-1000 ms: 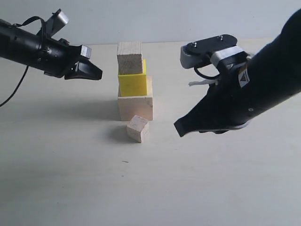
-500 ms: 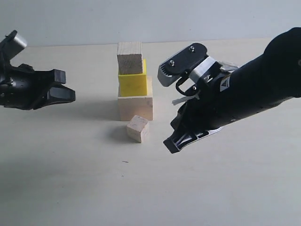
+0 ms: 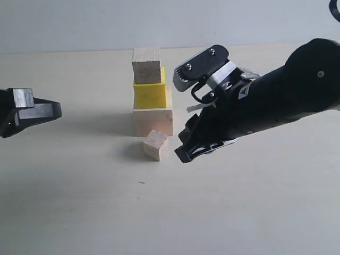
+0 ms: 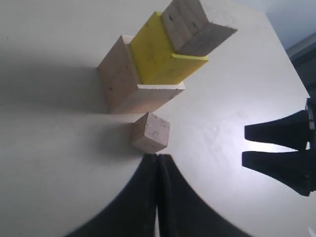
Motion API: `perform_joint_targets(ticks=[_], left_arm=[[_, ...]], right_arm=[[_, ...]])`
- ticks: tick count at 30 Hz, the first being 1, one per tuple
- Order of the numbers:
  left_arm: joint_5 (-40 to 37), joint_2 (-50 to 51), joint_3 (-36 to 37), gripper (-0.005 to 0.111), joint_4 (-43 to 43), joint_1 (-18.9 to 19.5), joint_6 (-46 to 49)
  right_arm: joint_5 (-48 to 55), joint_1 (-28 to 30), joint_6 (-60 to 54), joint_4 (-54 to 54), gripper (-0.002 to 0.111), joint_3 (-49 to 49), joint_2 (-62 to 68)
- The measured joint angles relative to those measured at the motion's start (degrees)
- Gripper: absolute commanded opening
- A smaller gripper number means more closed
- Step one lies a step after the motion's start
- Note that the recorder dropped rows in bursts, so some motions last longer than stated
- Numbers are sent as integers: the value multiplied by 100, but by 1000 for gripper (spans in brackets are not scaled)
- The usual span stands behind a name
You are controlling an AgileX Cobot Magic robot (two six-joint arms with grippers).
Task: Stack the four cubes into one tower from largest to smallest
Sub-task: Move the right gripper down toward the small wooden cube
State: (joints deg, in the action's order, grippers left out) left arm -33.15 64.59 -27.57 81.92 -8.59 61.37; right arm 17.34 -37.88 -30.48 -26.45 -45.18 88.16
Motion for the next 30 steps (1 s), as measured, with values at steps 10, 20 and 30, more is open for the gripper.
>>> perform_joint_targets(ticks=[10,20,30], left_arm=[[-191,-244,274,0,-222,0,-100],[-378,-244,274,0,-365,0,-109],[-378,-244,274,0,-389,0,-123]], right_arm=[[0,-133,-1307,-1115,60,0,692],[-771,-402,-2119,-1373,60,0,943],[-1372,-402,-2139,-1414,60,0,1273]])
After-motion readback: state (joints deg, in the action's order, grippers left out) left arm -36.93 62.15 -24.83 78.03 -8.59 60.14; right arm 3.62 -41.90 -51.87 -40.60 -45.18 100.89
